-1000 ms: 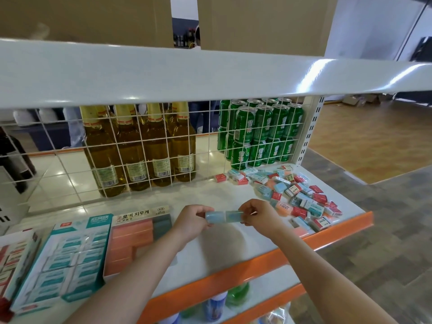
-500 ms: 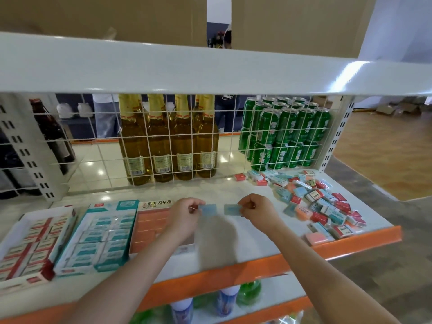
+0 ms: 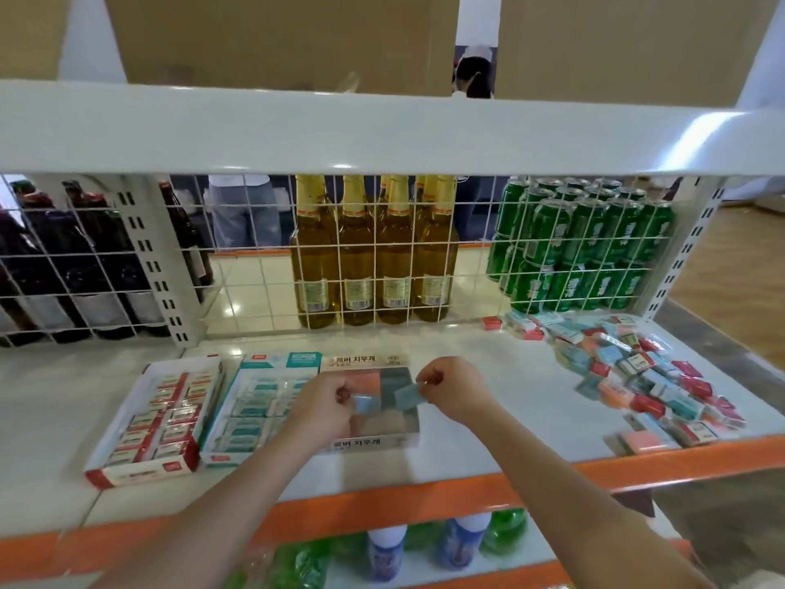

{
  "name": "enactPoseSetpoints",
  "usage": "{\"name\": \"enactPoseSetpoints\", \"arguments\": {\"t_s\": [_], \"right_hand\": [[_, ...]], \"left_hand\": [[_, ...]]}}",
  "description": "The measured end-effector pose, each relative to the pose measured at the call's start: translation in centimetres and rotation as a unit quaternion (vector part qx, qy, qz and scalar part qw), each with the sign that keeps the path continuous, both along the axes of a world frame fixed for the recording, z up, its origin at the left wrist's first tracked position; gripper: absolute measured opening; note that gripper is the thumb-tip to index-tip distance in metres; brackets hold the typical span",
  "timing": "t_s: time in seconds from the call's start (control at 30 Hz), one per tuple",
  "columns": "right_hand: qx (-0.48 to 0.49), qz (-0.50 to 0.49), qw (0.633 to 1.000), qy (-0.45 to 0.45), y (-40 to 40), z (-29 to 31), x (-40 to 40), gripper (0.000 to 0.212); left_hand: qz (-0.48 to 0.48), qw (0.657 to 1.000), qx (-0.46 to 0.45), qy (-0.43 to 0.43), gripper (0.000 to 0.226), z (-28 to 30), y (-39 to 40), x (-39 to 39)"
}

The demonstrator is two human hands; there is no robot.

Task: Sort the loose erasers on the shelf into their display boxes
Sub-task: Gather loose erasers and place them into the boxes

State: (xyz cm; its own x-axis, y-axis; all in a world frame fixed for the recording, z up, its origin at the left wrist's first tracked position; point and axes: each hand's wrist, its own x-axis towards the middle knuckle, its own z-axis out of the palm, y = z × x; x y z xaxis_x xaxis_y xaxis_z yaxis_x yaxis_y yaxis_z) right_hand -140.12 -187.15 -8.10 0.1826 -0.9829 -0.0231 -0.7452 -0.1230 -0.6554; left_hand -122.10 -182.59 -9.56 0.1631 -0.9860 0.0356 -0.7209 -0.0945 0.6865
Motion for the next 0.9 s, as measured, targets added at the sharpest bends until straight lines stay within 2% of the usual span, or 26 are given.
{"name": "enactPoseSetpoints", "arguments": {"t_s": [0.13,0.27,0.4,0.7,0.9], "right_hand": [[0.003,0.003,0.998,0.063,0.3,0.0,1.6,0.020],[0.012,0.005,0.996,0.087,0.4,0.0,2.5,0.020],[0.009,-0.005,0.995,0.101,0.5,-0.4,3.3,0.019],[0.006,0.002,0.986,0.164,0.1,-1.1,3.1,0.024],[0.019,0.060,0.979,0.195,-0.3,-0.6,2.6,0.035]], "left_hand": [[-0.023,0.998,0.013,-0.052,0.024,-0.2,0.4,0.6],[-0.022,0.996,0.021,-0.086,0.025,-0.4,0.1,0.2],[-0.018,0.995,0.024,-0.096,0.026,-0.3,-0.3,0.0],[-0.022,0.992,0.023,-0.123,0.011,-0.3,-0.7,0.1],[-0.121,0.974,0.067,-0.177,0.010,0.1,-0.9,0.5]]}}
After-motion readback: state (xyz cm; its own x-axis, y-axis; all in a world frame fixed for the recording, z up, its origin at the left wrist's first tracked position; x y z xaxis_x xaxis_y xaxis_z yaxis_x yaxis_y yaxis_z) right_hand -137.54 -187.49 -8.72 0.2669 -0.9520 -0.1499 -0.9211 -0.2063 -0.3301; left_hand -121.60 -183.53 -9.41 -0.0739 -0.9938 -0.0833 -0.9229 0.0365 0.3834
